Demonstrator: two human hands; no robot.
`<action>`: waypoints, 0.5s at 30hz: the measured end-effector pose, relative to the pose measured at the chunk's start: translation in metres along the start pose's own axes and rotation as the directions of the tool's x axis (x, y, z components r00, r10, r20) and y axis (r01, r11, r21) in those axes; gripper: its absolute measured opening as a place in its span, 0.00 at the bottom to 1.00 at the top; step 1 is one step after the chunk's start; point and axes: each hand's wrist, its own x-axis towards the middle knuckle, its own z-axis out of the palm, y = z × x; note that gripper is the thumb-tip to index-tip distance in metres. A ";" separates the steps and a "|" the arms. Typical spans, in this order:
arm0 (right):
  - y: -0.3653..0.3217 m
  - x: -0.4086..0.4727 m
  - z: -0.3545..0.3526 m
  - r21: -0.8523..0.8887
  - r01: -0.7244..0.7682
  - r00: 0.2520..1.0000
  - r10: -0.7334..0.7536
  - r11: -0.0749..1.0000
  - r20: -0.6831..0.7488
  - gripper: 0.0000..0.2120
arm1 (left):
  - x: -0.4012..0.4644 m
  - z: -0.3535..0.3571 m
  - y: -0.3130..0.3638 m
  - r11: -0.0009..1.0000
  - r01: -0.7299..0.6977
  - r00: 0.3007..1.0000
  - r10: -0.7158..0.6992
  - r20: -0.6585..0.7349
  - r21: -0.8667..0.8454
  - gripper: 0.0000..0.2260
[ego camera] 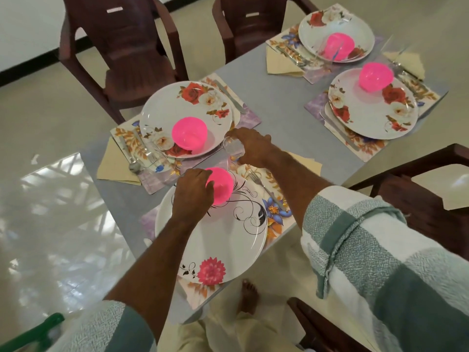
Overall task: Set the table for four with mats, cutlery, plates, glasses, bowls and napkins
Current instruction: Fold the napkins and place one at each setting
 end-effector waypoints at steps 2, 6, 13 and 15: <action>0.000 0.002 -0.004 -0.020 0.010 1.000 -0.009 1.000 0.027 0.38 | -0.001 -0.001 0.000 1.000 -0.001 1.000 0.001 0.003 0.002 0.14; 0.000 0.005 -0.007 -0.043 0.011 0.998 -0.008 0.999 0.063 0.40 | -0.001 -0.001 0.001 1.000 -0.009 1.000 0.009 0.030 0.004 0.14; 0.005 -0.006 -0.001 0.031 -0.019 1.000 0.020 0.999 -0.023 0.47 | 0.003 -0.007 0.009 0.998 -0.057 0.998 0.057 0.036 0.005 0.14; 0.007 -0.019 0.004 0.042 -0.042 0.995 0.046 0.998 -0.093 0.47 | 0.002 -0.008 0.011 0.997 -0.079 0.996 0.079 0.036 0.003 0.14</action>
